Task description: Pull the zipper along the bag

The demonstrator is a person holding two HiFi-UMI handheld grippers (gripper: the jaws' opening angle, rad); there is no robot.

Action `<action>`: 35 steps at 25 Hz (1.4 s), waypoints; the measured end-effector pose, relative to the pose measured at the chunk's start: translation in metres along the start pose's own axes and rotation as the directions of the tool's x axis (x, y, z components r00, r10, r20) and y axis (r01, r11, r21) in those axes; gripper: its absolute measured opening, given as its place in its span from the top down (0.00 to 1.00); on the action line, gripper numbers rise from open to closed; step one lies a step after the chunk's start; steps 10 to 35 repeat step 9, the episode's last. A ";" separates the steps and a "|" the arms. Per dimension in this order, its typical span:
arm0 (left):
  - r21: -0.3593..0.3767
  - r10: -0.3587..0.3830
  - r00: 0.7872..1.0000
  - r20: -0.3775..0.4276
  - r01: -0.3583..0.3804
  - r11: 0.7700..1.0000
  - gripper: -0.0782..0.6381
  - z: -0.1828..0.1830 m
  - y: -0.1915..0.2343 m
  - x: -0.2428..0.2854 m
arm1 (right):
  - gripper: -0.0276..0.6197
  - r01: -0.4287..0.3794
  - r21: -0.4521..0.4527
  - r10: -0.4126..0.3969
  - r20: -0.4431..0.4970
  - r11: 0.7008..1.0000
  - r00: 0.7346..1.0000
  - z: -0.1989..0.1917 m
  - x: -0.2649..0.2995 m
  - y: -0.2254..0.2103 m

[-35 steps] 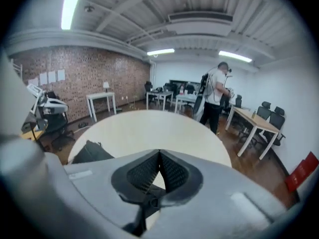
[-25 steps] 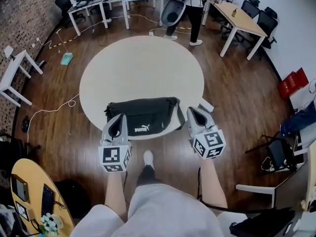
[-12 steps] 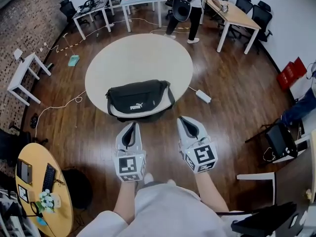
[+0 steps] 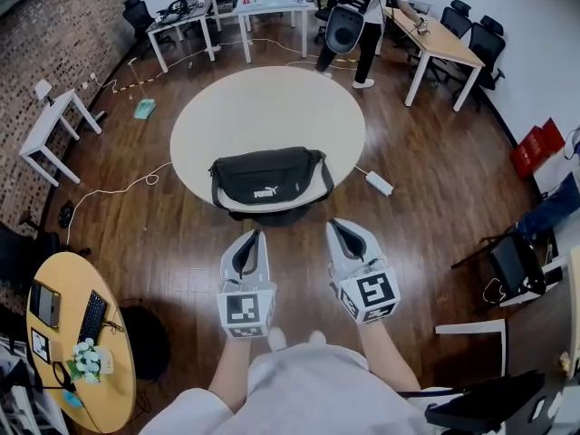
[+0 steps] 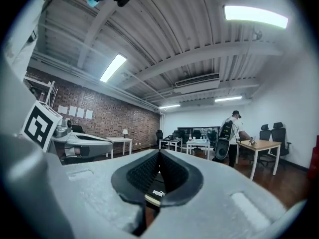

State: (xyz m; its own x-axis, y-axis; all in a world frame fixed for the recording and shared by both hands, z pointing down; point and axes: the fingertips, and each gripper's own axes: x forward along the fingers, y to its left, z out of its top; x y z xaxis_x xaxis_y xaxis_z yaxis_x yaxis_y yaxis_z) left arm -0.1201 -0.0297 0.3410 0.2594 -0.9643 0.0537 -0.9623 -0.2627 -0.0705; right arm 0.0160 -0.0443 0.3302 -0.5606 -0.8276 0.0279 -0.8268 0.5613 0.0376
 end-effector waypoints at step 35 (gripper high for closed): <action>-0.002 -0.008 1.000 -0.006 0.008 1.000 0.87 -0.009 0.050 -0.022 | 0.97 -0.014 -0.001 0.014 -0.017 1.000 1.000 -0.004 0.035 0.046</action>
